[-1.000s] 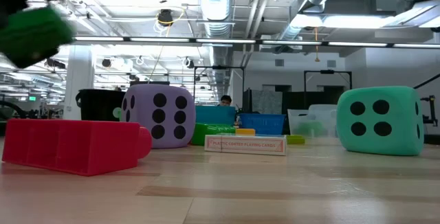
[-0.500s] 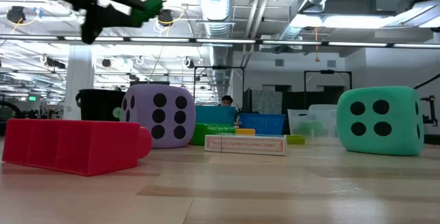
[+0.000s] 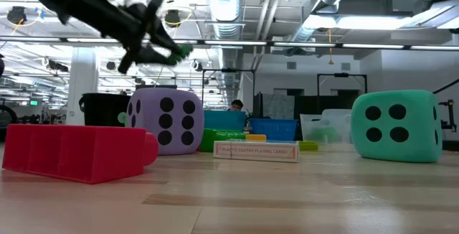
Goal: Pick & Place Toys
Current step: Put the small dark green game piece into the dark blue bin
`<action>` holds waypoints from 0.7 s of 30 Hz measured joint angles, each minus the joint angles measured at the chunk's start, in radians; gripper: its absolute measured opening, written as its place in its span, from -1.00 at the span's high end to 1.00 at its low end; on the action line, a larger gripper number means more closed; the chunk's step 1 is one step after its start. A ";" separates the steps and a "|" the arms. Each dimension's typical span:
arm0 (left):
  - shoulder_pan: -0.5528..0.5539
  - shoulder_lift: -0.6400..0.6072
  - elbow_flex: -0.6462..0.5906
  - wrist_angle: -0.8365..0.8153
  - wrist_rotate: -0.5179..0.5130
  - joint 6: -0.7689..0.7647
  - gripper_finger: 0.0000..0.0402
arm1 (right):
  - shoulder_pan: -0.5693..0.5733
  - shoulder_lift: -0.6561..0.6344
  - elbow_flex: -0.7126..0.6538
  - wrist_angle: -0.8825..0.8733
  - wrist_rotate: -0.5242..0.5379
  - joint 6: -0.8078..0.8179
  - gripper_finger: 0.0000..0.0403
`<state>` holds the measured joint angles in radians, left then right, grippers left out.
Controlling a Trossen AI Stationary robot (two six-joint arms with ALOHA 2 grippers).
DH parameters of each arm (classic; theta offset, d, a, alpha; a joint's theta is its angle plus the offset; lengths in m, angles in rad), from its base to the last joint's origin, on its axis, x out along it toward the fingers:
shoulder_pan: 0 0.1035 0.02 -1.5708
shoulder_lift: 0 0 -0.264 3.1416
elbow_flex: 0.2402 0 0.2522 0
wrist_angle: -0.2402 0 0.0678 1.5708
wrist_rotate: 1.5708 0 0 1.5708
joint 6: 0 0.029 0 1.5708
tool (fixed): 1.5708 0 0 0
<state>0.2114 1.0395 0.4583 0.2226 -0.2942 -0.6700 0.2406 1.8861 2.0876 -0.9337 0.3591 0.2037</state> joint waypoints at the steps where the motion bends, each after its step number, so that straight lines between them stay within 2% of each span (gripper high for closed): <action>1: 0.020 0.032 0.000 0.019 0.018 -0.014 0.30 | -0.005 0.000 0.000 0.000 -0.019 -0.016 0.09; 7: 0.103 0.216 0.000 0.152 0.115 -0.069 0.30 | -0.008 0.000 0.000 0.000 -0.050 -0.117 0.09; 12: 0.145 0.338 0.032 0.161 0.198 -0.128 0.27 | -0.008 0.000 0.000 0.000 -0.114 -0.131 0.09; 16: 0.163 0.389 0.056 0.163 0.224 -0.151 0.21 | 0.006 0.000 0.000 0.001 -0.130 -0.128 0.09; 21: 0.163 0.376 0.061 0.201 0.231 -0.155 0.10 | 0.008 0.000 0.000 0.007 -0.128 -0.075 0.09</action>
<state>0.3748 1.4158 0.5192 0.4232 -0.0637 -0.8248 0.2486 1.8858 2.0876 -0.9264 0.2306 0.1282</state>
